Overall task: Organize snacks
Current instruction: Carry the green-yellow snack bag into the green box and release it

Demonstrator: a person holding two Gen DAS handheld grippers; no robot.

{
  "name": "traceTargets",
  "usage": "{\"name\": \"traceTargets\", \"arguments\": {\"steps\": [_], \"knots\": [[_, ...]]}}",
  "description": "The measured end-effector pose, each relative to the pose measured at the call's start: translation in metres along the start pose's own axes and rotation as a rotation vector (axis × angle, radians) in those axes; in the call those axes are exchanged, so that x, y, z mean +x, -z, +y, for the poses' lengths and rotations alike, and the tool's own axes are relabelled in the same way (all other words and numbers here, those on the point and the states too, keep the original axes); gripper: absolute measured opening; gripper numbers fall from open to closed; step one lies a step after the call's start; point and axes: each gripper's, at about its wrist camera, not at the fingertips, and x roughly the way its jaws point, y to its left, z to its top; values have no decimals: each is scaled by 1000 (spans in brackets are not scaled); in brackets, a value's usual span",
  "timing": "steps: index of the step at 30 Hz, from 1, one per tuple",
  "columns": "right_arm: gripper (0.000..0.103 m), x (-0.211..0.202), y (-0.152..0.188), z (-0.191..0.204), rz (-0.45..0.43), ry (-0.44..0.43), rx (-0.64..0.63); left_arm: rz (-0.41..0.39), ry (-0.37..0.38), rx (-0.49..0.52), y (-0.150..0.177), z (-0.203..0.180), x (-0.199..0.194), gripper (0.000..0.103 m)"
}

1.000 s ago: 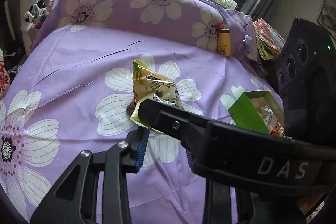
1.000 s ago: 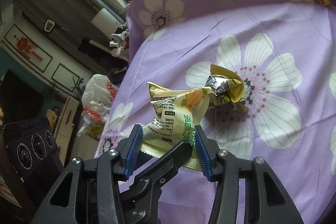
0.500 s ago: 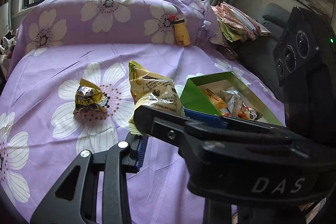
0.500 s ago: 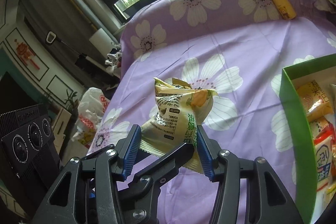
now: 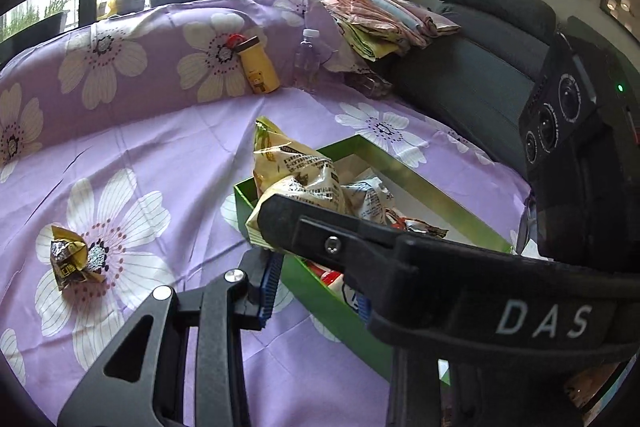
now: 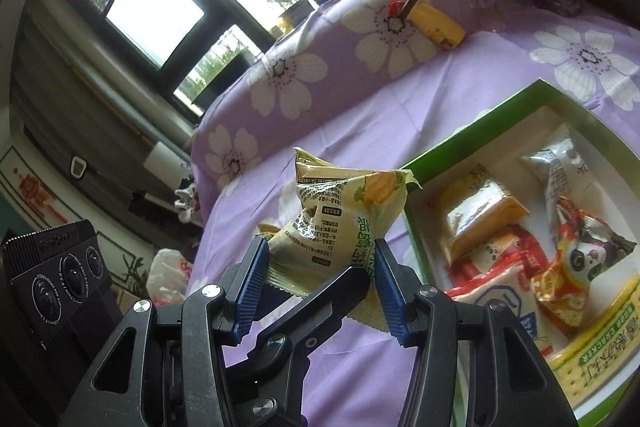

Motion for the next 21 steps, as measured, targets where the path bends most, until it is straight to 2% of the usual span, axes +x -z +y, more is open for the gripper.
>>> {"name": "traceTargets", "arguments": {"steps": [7,15,19,21], "knots": [[55,-11,-6,-31,-31,58,89,60,76,18,-5,-15,30,30],[55,-10,-8,-67,-29,141,199,151,123,-7,-4,-27,67,31],[55,-7,-8,-79,-20,184,234,176,125,-21,-2,-29,74,37],[55,-8,-8,-82,-28,209,243,177,124,-22,-2,-29,73,43]]}}
